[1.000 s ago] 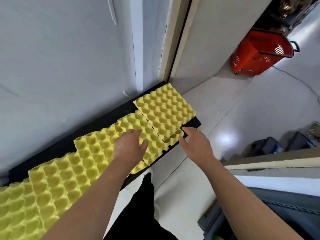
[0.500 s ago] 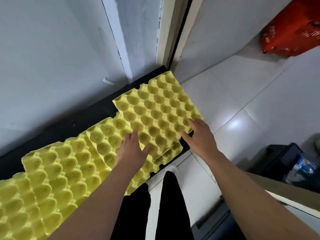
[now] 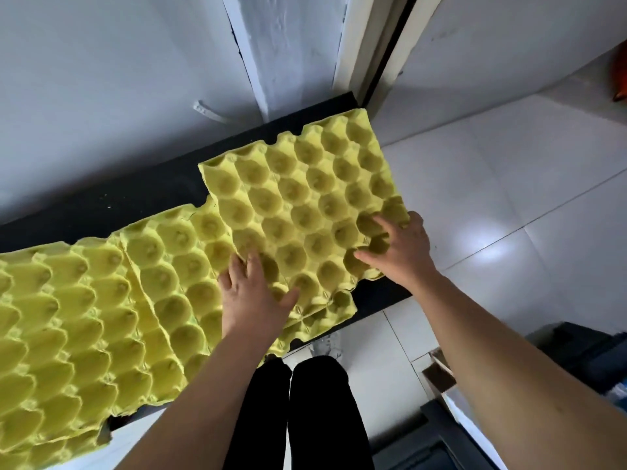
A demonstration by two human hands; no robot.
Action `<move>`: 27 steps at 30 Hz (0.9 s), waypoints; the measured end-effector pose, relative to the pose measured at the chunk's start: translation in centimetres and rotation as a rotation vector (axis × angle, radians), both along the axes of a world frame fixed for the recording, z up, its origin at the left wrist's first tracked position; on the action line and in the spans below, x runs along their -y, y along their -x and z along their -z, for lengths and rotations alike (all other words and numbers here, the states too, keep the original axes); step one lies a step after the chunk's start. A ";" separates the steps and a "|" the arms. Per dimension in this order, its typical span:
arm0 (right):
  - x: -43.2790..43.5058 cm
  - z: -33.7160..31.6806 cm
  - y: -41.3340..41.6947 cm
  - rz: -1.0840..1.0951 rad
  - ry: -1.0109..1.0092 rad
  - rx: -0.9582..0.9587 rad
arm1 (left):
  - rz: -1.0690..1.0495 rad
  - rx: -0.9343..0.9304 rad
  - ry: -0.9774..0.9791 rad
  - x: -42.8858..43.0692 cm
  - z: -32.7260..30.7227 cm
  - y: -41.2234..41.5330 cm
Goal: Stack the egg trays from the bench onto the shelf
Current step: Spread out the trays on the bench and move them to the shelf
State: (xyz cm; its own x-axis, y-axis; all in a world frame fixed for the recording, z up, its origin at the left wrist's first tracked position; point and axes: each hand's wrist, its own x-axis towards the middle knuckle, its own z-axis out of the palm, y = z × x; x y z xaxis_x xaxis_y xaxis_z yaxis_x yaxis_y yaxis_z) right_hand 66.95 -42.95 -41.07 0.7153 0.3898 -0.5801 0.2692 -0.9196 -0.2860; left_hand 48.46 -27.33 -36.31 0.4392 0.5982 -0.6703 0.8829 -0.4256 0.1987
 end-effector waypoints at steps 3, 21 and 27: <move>-0.1 -0.2 -0.4 0.041 -0.057 -0.004 | -0.087 0.061 0.026 0.6 -0.3 -0.4; -3.8 -17.7 4.6 -0.068 -0.330 0.109 | -0.423 0.419 -0.175 -1.3 -16.6 5.5; -8.8 -26.3 9.8 -0.253 -0.388 0.176 | -0.597 0.484 -0.313 -2.4 -24.1 12.6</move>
